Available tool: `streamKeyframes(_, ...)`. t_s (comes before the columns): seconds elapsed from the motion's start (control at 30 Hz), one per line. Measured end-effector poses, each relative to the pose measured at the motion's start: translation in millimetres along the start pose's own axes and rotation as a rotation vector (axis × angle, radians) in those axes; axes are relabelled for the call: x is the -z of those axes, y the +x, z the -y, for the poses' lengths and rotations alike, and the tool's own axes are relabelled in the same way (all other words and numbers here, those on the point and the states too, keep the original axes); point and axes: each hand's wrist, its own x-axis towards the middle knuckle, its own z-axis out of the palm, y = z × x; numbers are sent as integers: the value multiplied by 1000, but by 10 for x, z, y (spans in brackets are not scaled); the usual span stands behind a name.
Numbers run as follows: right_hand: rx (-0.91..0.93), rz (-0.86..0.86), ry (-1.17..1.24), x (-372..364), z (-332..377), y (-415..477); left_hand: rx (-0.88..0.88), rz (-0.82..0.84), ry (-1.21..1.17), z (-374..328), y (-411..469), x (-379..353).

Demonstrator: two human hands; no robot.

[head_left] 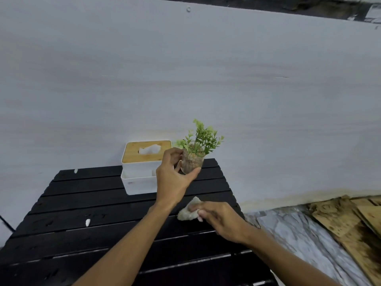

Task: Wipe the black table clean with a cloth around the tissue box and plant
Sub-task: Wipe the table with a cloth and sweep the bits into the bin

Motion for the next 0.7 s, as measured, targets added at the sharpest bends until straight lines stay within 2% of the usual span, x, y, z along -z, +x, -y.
streamKeyframes(0.1,-76,-117,90,47,36,-250,49,39,-8,97,94,-197)
streamKeyframes(0.2,-127,-159,120,61,-16,-449,79,66,8,255,208,-377)
streamKeyframes(0.37,-105,-223,87,18,-71,-580,126,76,62,570,297,-613)
streamKeyframes(0.7,-70,-195,100,-18,-101,-575,221,33,79,920,283,-722)
